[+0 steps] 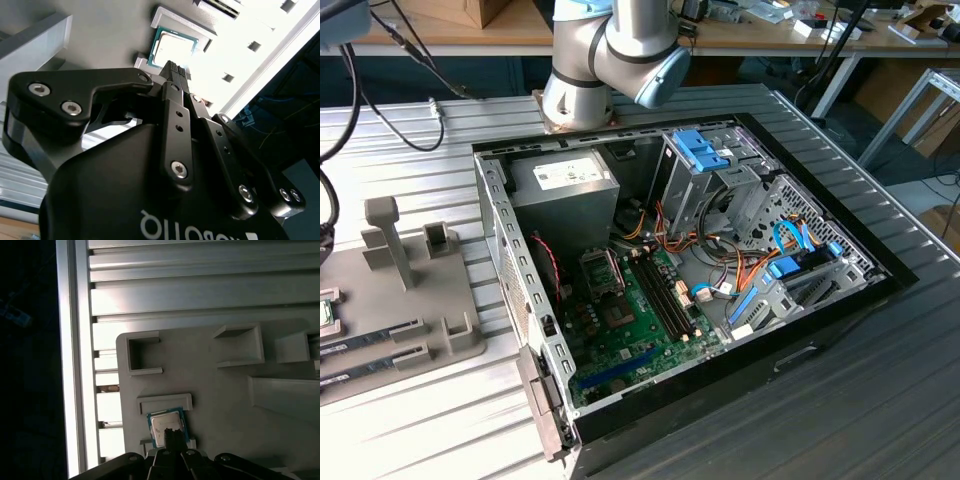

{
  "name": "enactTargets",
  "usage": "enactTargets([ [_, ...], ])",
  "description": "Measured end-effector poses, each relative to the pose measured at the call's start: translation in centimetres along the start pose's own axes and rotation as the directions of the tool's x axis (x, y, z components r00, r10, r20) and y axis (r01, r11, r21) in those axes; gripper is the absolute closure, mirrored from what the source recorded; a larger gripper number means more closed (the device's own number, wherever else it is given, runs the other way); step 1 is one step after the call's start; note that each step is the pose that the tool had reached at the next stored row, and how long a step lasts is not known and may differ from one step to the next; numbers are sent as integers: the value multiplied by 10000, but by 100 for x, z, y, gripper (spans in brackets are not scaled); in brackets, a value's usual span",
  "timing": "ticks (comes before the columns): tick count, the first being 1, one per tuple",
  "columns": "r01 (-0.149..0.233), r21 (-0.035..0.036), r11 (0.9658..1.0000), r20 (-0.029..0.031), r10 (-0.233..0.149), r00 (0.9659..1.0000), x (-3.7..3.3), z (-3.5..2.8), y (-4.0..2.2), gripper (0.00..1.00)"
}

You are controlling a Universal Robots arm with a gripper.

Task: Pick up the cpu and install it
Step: 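Pick up the cpu and move it towards the insertion slot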

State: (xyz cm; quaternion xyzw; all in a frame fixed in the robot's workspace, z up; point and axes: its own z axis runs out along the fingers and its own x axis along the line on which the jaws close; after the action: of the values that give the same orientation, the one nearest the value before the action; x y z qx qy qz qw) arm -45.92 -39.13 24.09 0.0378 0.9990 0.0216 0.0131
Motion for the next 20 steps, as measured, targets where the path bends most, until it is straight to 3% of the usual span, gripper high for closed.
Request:
enactTargets([
  [17,1,1,10000,0,-1,10000,25,95,-6,89],
  [20,35,47,10000,1,-35,10000,25,107,-6,89],
])
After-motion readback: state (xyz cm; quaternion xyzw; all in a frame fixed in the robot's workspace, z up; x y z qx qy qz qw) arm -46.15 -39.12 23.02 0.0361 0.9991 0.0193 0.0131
